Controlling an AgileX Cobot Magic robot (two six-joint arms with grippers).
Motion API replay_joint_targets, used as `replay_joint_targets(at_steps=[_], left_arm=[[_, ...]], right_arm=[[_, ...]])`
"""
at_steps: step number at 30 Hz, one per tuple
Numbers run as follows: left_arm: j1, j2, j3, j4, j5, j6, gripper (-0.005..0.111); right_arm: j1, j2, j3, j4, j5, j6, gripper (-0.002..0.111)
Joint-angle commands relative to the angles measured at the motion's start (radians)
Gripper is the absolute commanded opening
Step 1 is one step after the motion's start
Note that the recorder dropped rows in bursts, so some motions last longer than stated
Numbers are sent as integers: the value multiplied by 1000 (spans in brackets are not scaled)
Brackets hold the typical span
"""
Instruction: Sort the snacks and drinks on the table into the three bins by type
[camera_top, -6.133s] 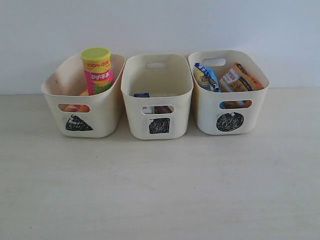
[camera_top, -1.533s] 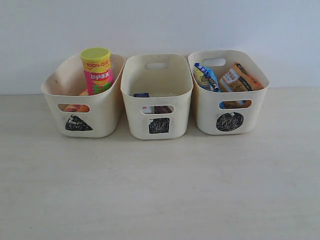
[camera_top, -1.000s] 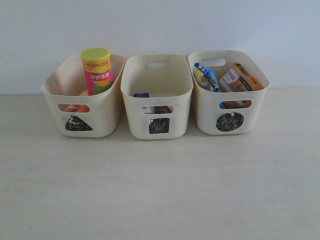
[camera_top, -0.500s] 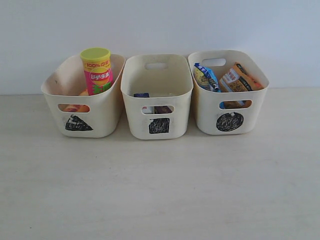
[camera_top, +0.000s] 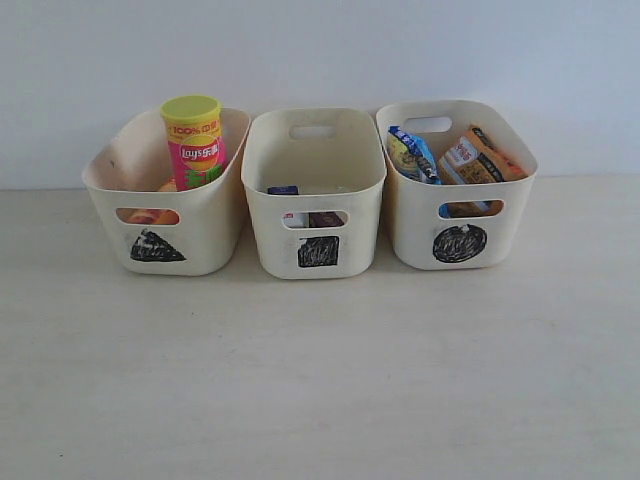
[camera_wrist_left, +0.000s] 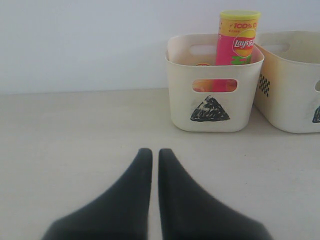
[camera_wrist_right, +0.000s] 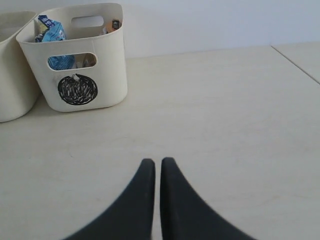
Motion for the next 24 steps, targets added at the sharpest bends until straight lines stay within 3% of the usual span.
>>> replay_joint_targets(at_steps=[1,24], left_arm=[[4,-3,4,-3,-1,5,4],[4,-3,4,-3,-1,5,4]], right_arm=[[-3,-6,3,-9,-24,4,0],[-3,-6,3,-7,-33,4,0]])
